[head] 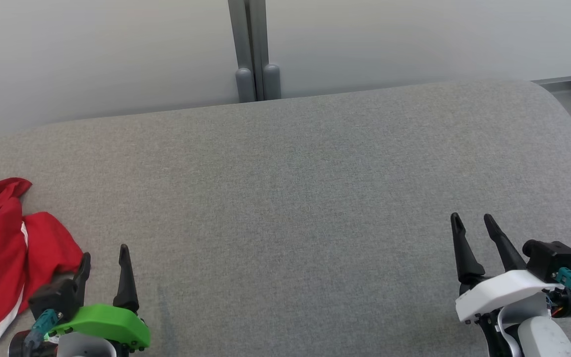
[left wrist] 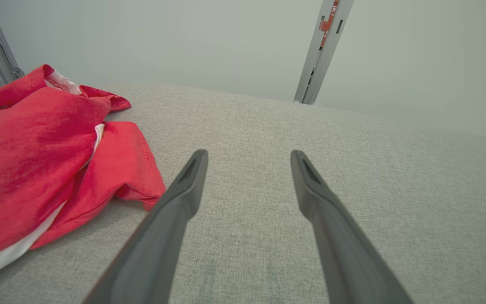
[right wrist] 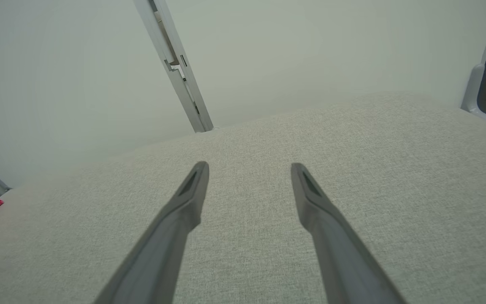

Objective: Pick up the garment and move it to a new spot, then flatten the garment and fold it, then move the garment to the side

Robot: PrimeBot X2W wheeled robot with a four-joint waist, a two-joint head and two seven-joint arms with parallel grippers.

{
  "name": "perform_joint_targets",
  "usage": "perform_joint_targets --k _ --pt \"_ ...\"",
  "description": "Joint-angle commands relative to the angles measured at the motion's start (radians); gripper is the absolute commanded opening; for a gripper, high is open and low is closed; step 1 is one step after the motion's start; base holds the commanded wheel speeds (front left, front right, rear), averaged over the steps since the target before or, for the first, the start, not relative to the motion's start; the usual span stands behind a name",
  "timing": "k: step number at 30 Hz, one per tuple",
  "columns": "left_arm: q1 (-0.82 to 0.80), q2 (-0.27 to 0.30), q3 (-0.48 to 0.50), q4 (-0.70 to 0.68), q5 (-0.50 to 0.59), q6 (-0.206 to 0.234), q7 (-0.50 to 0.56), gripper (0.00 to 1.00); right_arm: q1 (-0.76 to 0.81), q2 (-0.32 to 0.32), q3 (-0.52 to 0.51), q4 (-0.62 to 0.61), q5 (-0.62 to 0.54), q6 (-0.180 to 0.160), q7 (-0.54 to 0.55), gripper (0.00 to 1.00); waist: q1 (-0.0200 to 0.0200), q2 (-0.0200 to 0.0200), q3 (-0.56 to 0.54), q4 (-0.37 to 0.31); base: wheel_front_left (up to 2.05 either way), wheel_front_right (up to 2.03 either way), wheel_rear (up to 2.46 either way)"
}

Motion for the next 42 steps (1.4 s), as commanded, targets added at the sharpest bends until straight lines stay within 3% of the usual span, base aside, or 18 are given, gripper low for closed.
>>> perform_joint_targets --k 1,27,33,42 --pt "0.001 0.012 0.001 -0.003 0.029 0.007 -0.009 1.0 -0.019 -0.006 -0.002 -0.001 -0.028 0.0 -0.01 1.0 0.0 0.0 0.0 0.0 0.0 0.0 0.0" --pt "0.035 -0.032 0.029 0.008 0.23 -0.036 -0.063 1.0 0.015 -0.007 0.003 -0.008 -0.216 0.0 -0.065 1.0 0.0 0.0 0.0 0.027 0.0 0.0 0.0" --pt "0.025 -0.041 0.065 0.043 0.269 -0.04 -0.074 1.0 0.021 -0.008 0.015 -0.005 -0.263 0.0 -0.075 1.0 -0.0001 0.0 0.007 0.092 0.0 0.0 0.0" --pt "0.042 -0.035 0.112 0.076 0.34 -0.041 -0.09 1.0 0.013 -0.008 0.062 0.011 -0.309 0.0 -0.092 1.0 -0.0001 0.0 0.016 0.274 0.0 0.0 0.0"
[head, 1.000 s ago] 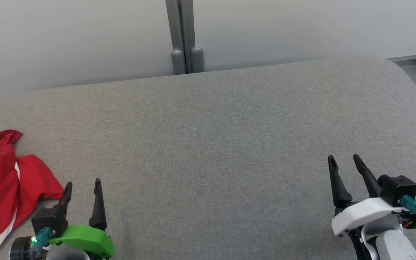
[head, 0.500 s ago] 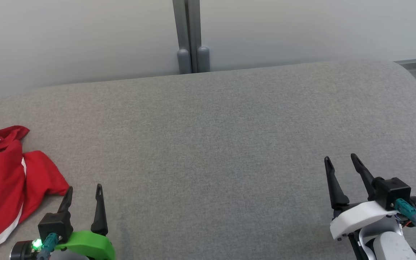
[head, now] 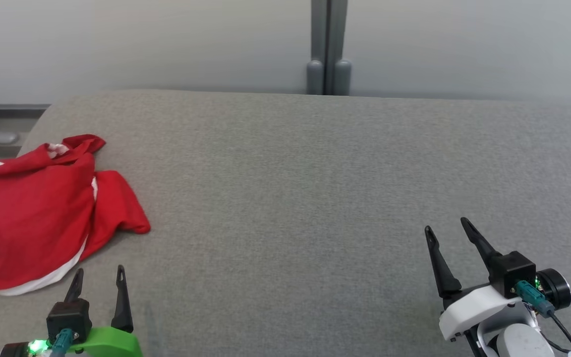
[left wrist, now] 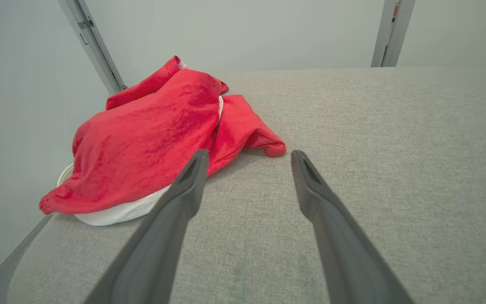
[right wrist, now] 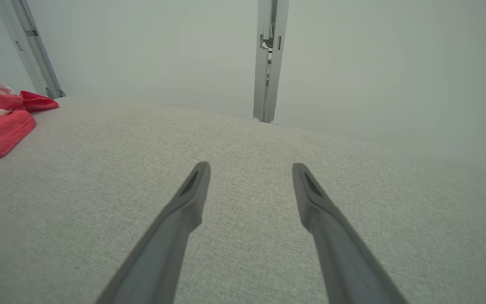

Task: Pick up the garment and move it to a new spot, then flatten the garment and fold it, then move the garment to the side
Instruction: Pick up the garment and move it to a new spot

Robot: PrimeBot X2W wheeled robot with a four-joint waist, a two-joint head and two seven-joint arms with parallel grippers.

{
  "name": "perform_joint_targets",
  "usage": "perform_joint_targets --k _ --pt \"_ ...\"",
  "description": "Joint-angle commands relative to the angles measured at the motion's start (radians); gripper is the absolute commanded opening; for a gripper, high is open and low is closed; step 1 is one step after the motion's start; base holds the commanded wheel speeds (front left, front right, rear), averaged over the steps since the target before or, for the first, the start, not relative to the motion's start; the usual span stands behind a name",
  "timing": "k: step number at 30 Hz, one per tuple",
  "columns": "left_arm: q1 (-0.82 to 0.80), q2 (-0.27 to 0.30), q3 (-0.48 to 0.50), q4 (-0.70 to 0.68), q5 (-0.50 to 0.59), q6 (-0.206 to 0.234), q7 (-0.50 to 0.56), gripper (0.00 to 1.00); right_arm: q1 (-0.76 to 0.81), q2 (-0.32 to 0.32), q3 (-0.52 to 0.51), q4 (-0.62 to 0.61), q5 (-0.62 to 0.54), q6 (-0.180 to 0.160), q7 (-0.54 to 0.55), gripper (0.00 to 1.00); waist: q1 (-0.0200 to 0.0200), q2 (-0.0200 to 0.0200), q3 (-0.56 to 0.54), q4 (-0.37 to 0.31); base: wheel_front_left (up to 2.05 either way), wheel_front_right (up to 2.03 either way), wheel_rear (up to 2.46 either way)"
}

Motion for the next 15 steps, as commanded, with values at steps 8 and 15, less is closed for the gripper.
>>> perform_joint_targets --k 8,15 --pt "0.007 0.008 0.056 0.025 0.011 -0.003 -0.007 1.0 -0.032 -0.005 0.034 0.026 0.002 -0.001 -0.009 1.0 -0.0001 0.0 0.033 0.252 0.0 0.0 0.0" --pt "0.004 0.0 0.095 0.049 -0.006 -0.021 -0.007 1.0 -0.053 -0.006 0.055 0.045 0.007 -0.001 -0.009 1.0 -0.0001 0.0 0.054 0.323 0.0 0.0 0.0"
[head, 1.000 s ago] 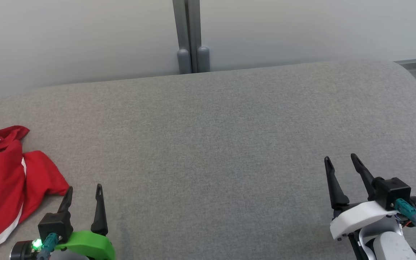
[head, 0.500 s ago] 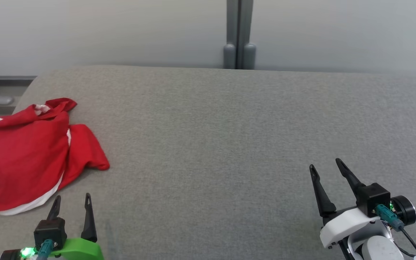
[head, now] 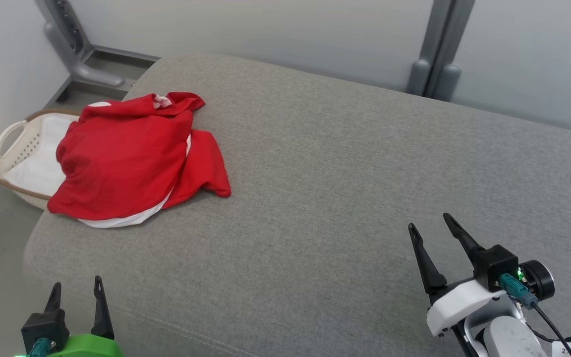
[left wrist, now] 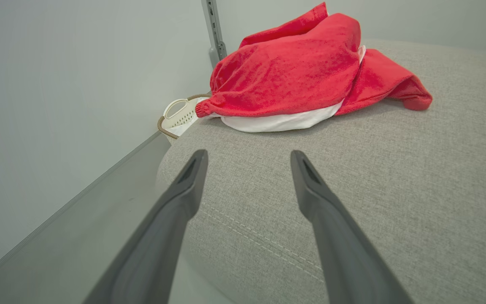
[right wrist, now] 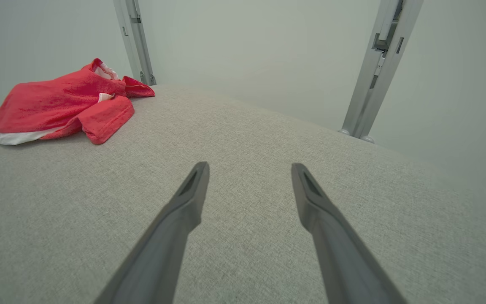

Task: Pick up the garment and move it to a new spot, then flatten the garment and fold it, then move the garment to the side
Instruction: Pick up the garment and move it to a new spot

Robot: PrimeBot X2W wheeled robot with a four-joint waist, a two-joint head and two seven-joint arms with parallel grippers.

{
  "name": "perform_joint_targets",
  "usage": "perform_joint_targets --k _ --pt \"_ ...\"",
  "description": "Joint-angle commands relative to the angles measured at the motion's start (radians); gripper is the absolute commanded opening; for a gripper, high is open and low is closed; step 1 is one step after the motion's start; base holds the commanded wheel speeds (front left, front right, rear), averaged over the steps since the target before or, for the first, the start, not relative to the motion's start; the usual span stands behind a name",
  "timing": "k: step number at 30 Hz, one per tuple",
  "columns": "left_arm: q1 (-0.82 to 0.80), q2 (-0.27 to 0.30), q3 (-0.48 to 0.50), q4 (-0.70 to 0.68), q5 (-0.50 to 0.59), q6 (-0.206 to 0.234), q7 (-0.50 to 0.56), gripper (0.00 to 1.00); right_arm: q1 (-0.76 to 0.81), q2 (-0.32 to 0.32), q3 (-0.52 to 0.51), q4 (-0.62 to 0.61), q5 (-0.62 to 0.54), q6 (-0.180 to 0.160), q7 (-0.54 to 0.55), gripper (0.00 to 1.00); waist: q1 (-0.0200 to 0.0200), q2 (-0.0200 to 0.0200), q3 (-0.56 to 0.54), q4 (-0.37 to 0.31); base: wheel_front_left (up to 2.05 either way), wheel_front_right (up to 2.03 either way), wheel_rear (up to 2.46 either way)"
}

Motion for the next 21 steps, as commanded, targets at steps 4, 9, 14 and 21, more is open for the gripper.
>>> perform_joint_targets --k 4,9,14,21 --pt "-0.031 -0.009 0.009 0.015 -0.042 -0.029 -0.001 1.0 -0.025 -0.007 0.005 0.008 -0.004 -0.001 -0.005 1.0 -0.0001 0.0 0.051 0.059 0.0 0.0 0.0" --pt "-0.123 0.025 -0.025 0.054 -0.137 -0.042 -0.001 1.0 -0.053 -0.006 0.01 0.012 -0.023 -0.001 -0.005 1.0 -0.0001 0.0 0.11 0.034 0.0 0.0 0.0" --pt "-0.257 0.128 -0.156 0.073 -0.28 -0.042 -0.001 1.0 -0.092 -0.007 0.006 0.004 -0.057 -0.001 -0.005 1.0 -0.0001 0.0 0.191 -0.001 0.0 0.0 0.0" --pt "-0.463 0.287 -0.346 0.121 -0.457 -0.043 -0.001 1.0 -0.158 -0.007 0.017 -0.02 -0.096 -0.001 -0.005 1.0 -0.0001 0.0 0.309 -0.061 0.0 0.0 0.0"
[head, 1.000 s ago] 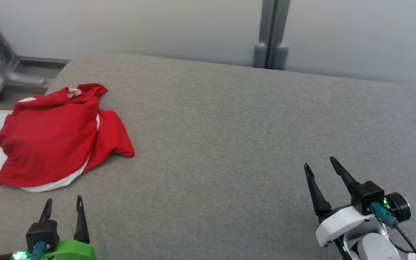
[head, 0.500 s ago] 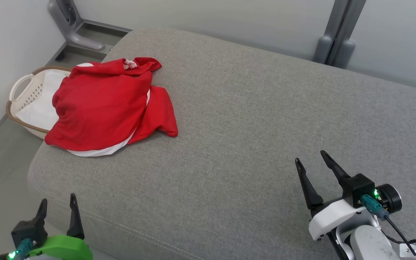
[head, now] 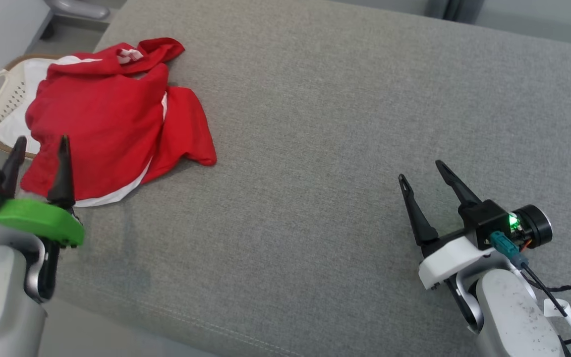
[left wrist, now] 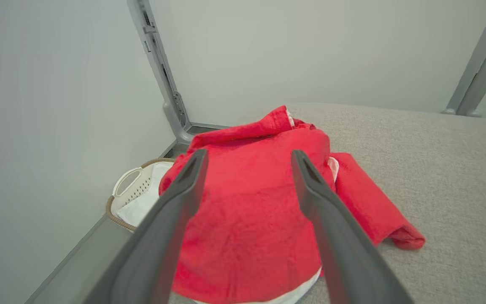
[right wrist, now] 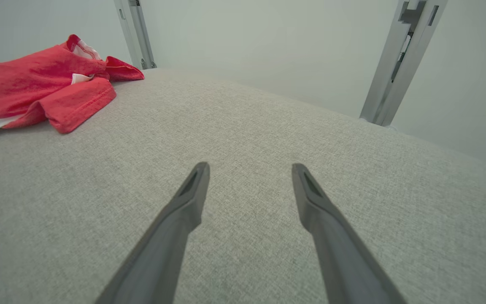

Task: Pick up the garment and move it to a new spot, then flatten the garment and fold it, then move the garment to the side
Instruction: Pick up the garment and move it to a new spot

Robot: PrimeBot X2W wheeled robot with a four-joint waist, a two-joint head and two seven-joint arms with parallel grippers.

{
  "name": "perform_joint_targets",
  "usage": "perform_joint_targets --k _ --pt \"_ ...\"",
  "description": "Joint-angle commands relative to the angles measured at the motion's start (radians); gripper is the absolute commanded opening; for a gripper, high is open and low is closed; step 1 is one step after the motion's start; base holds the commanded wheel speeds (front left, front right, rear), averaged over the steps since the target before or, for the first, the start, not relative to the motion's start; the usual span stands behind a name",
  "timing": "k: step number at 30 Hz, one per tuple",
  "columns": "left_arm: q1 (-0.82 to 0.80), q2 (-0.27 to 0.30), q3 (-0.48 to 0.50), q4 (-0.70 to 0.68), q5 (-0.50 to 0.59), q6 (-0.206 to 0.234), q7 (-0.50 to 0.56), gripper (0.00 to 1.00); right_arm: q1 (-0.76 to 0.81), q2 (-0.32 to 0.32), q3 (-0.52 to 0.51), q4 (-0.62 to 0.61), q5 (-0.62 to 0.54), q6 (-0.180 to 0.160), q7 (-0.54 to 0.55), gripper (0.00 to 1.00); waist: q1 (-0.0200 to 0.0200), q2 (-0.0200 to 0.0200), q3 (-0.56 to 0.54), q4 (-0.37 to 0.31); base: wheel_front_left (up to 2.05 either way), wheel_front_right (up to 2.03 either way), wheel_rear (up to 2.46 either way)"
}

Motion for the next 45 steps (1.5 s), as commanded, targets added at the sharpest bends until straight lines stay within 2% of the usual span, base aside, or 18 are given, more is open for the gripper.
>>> perform_joint_targets --k 1,5,11,17,22,23,24,30,36,40,45 --pt "-0.047 0.027 -0.032 0.01 -0.035 -0.004 -0.001 1.0 -0.023 -0.007 0.0 -0.009 -0.012 -0.001 -0.005 1.0 -0.0001 -0.0001 0.098 -0.068 0.0 0.0 0.0" --pt "-0.149 0.083 -0.16 0.059 -0.104 -0.005 0.0 1.0 -0.047 -0.007 0.006 -0.02 -0.028 -0.001 -0.005 1.0 -0.0001 -0.0001 0.155 -0.097 0.0 0.0 0.0" --pt "-0.274 0.134 -0.324 0.135 -0.193 -0.004 -0.001 1.0 -0.076 -0.006 0.012 -0.036 -0.038 -0.001 -0.005 1.0 -0.0001 -0.0001 0.22 -0.139 0.0 0.0 0.0" --pt "-0.358 0.151 -0.387 0.296 -0.22 -0.004 -0.001 1.0 -0.091 -0.009 0.019 -0.051 -0.036 -0.001 -0.003 1.0 -0.0001 -0.0001 0.263 -0.181 0.0 0.0 0.0" --pt "-0.398 0.137 -0.38 0.405 -0.205 -0.004 -0.001 1.0 -0.088 -0.011 0.015 -0.066 -0.03 -0.001 -0.002 1.0 -0.0001 -0.0001 0.274 -0.196 0.0 0.0 0.0" --pt "-0.405 0.134 -0.377 0.415 -0.197 -0.004 -0.001 0.24 -0.087 -0.012 0.013 -0.069 -0.027 -0.001 -0.001 1.0 -0.0001 -0.0001 0.274 -0.198 0.0 0.0 0.0" --pt "-0.408 0.134 -0.374 0.422 -0.19 -0.004 -0.001 0.0 -0.086 -0.012 0.013 -0.073 -0.026 -0.001 -0.001 1.0 -0.0001 -0.0001 0.272 -0.199 0.0 0.0 0.0" --pt "-0.406 0.152 -0.26 0.371 -0.114 0.007 -0.001 0.0 -0.072 -0.008 0.018 -0.079 -0.004 -0.001 -0.002 1.0 -0.0001 -0.0001 0.223 -0.202 0.0 0.0 0.0" --pt "-0.348 0.162 -0.109 0.214 0.013 0.018 -0.001 0.0 -0.034 -0.006 0.025 -0.073 0.048 -0.001 -0.003 1.0 -0.0001 -0.0001 0.11 -0.217 0.0 0.0 0.0" --pt "-0.32 0.139 -0.036 0.086 0.082 0.006 -0.001 0.0 0.008 -0.005 0.021 -0.067 0.075 -0.001 -0.003 1.0 -0.0001 -0.0001 0.029 -0.236 0.0 0.0 0.0" --pt "-0.301 0.088 -0.025 -0.055 0.131 -0.003 -0.001 0.0 0.068 -0.005 0.021 -0.065 0.115 -0.001 -0.003 1.0 -0.0001 -0.0001 -0.058 -0.278 0.0 0.0 0.0"
